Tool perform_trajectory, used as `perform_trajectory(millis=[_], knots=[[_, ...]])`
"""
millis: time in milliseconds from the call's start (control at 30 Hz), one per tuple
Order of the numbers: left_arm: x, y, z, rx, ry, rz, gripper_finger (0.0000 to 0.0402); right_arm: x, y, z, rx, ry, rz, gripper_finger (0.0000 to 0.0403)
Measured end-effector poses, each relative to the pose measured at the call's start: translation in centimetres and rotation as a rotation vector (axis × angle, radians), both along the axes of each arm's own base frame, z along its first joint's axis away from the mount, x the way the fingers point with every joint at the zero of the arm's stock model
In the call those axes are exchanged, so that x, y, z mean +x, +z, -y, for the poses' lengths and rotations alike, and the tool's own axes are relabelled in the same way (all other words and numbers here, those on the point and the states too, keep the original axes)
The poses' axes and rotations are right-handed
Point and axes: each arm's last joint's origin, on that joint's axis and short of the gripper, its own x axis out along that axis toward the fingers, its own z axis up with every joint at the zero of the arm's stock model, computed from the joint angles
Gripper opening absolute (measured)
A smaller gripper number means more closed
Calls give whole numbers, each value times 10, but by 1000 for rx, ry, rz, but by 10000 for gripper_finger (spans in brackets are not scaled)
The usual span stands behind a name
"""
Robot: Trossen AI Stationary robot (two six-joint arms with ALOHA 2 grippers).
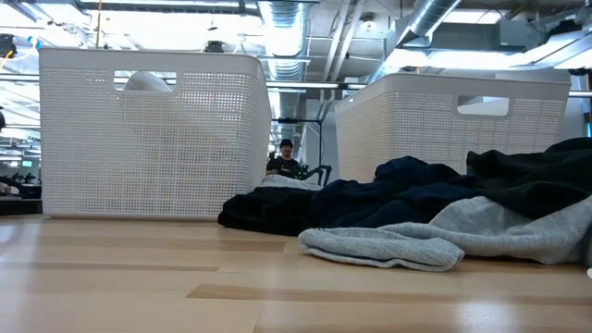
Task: Sort clothes
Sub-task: Put the black underwear into the right white bin
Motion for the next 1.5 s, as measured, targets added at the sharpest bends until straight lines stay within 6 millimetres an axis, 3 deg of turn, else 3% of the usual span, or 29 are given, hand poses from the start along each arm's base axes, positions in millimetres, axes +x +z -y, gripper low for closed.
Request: perform_trajectory(millis=[333, 567, 800, 1100, 1300, 1500], knots=[[26, -12, 22, 40, -108, -80, 164, -10, -4, -3, 9, -59, 12, 214], [48, -21, 45, 60, -230, -99, 164, -19, -37, 5, 2, -154, -104, 214], [72, -29, 68, 67, -311, -86, 164, -31, -53, 8, -32, -206, -109, 214], [104, -54, 92, 82, -385, -156, 164, -40, -79, 11, -43, -211, -107, 211], [110, -59, 100, 86, -404, -159, 164, -42, -90, 17, -65, -216, -117, 180], [110, -55, 107, 82, -420, -114, 164, -41, -89, 20, -87, -223, -125, 108]])
